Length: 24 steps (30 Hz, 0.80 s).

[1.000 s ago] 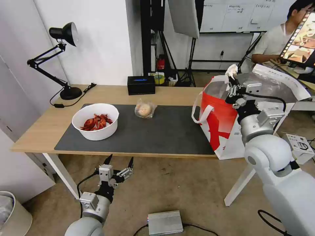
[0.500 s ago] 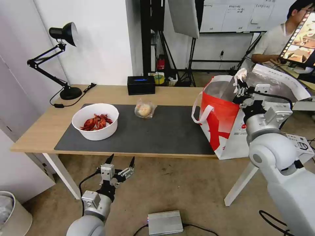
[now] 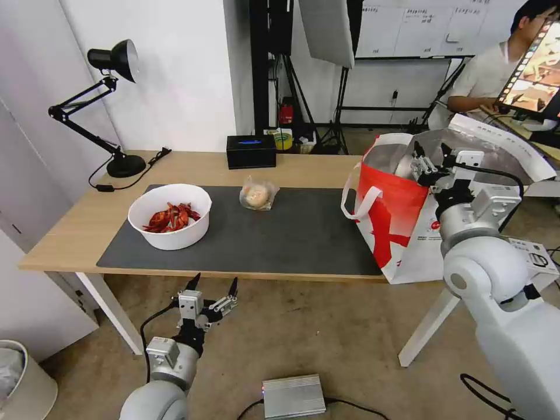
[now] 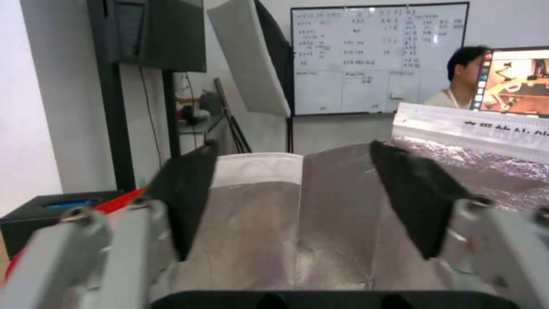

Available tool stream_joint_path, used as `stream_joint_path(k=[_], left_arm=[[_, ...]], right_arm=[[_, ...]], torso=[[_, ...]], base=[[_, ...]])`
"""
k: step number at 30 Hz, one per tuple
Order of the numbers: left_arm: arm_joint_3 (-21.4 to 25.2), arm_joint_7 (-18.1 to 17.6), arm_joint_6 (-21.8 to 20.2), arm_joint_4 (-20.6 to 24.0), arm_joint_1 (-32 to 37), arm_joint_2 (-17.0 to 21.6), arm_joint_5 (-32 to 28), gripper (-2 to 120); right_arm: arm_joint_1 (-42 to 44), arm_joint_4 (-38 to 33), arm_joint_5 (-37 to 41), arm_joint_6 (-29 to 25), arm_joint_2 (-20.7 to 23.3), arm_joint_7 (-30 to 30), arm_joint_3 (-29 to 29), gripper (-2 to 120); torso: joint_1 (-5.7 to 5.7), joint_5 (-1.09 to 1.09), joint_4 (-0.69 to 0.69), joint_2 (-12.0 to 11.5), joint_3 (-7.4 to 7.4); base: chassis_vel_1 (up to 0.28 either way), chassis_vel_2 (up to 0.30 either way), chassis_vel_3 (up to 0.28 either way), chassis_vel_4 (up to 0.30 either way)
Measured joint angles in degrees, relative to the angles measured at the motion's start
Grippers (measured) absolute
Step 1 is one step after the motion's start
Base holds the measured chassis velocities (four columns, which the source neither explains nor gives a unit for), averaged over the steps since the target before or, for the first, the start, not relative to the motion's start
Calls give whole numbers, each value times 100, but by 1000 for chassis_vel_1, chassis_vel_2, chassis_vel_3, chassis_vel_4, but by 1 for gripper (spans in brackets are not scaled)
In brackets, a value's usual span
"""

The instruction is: Pick up the trash from the table and place it into the takeout bag.

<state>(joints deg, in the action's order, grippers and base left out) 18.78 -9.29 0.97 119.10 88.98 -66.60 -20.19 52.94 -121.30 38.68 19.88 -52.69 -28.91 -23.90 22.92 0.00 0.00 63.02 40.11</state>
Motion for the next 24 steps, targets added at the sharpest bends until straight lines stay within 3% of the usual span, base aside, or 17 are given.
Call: stream_joint_path(k=[6, 21, 24], left_arm=[[-13, 0, -2, -1, 2, -7, 0, 100], [83, 5, -2, 131, 93, -48, 12, 100], [127, 9, -4, 135, 116, -47, 13, 100]], right_arm=[[-2, 7, 22, 1, 20, 12, 3, 96], [-148, -136, 260, -240, 128, 173, 19, 100], [-187, -323, 628, -486, 233, 523, 19, 100]], torso=[[0, 0, 0, 0, 0], [0, 0, 0, 0, 0], [0, 0, 0, 0, 0]], base=[[0, 0, 0, 0], [0, 0, 0, 0], [0, 0, 0, 0]])
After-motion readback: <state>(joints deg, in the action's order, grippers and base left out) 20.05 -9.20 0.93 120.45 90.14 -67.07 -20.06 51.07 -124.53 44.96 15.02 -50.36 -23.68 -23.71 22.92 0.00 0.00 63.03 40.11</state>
